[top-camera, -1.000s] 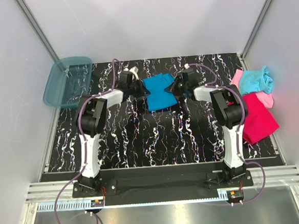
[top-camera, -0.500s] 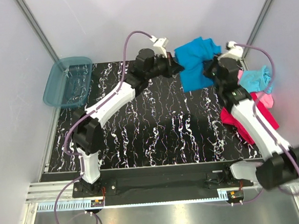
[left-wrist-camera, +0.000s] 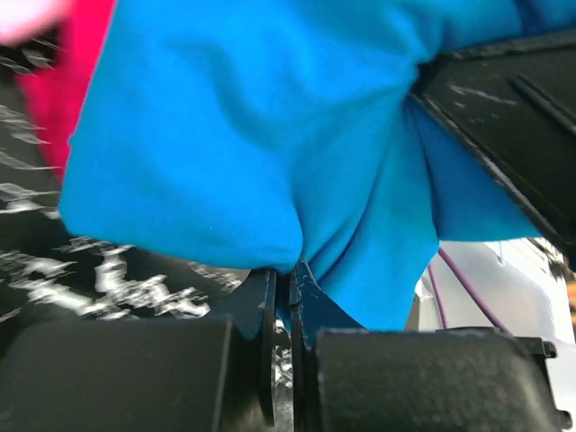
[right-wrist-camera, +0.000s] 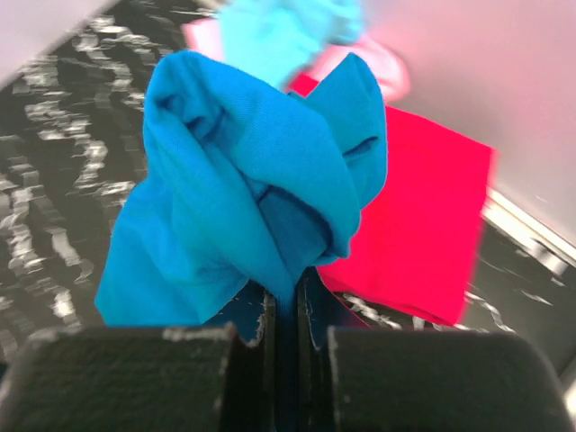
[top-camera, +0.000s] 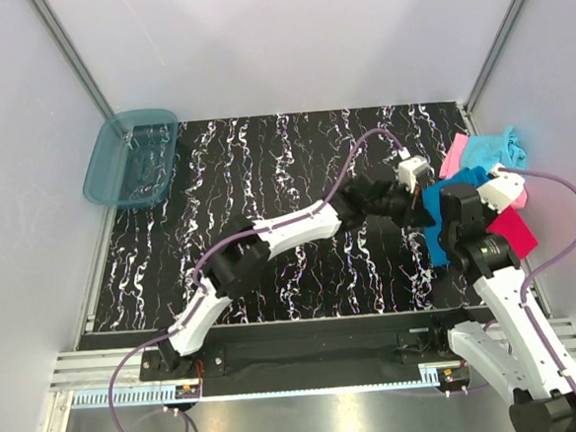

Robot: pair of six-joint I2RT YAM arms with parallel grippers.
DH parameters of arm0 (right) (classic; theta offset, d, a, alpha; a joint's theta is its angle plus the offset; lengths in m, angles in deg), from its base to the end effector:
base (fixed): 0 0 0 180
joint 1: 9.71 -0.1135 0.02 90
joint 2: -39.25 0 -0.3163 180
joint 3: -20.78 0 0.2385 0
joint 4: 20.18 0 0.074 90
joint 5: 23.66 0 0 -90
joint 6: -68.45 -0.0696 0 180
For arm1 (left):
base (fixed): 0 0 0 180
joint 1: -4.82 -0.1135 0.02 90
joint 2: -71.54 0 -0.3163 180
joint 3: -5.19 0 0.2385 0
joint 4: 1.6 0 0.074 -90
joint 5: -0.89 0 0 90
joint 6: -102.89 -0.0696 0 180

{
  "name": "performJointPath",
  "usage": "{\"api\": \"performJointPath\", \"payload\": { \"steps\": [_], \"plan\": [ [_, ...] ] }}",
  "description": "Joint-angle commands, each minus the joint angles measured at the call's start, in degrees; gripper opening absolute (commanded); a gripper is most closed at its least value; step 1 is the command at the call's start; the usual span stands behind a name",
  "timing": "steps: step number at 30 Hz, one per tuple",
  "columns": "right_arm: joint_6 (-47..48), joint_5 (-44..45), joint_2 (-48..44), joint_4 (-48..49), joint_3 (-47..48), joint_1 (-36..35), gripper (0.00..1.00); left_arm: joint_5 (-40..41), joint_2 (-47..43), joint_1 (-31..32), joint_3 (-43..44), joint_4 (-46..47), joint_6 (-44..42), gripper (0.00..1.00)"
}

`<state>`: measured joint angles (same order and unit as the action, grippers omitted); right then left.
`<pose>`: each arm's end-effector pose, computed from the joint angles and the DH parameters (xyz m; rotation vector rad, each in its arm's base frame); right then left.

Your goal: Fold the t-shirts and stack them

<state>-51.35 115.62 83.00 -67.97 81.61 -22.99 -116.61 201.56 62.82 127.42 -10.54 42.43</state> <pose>0.1310 -0.0233 0.3413 0.7513 1.7794 -0.4069 0.2852 -0.5171 0.2843 0.8794 1.9259 -1.4396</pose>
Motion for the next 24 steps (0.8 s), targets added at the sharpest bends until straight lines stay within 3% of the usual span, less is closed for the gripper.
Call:
{"api": "performJointPath", "payload": {
  "steps": [1,5,7,12,18,24],
  "plan": [
    [-8.0,10.8,-0.7,2.0,0.9,3.4,0.0,-5.7,2.3,0.0,6.7,-2.6,-0.7,0.0],
    [-13.6,1.5,5.1,2.2,-0.3,12.6,0.0,-4.8,7.6,-0.3,16.7,-9.2,-3.5,0.0],
    [-14.2,-5.8,9.7,3.9,-0.3,20.8,0.0,-5.2,10.8,-1.0,22.3,-12.3,-3.4,0.0],
    [-13.7,-19.6,15.8,7.9,0.0,35.0,0.0,-6.2,15.8,-2.4,27.7,-13.4,-1.7,0.0],
    [-16.6,-24.1,20.2,10.3,-0.2,43.0,0.0,-7.5,20.7,-3.0,28.6,-9.1,2.7,0.0],
    [-18.7,-22.8,19.4,13.2,-1.0,46.2,0.0,-8.2,24.1,-3.5,31.5,-6.0,4.9,0.0]
  ]
}}
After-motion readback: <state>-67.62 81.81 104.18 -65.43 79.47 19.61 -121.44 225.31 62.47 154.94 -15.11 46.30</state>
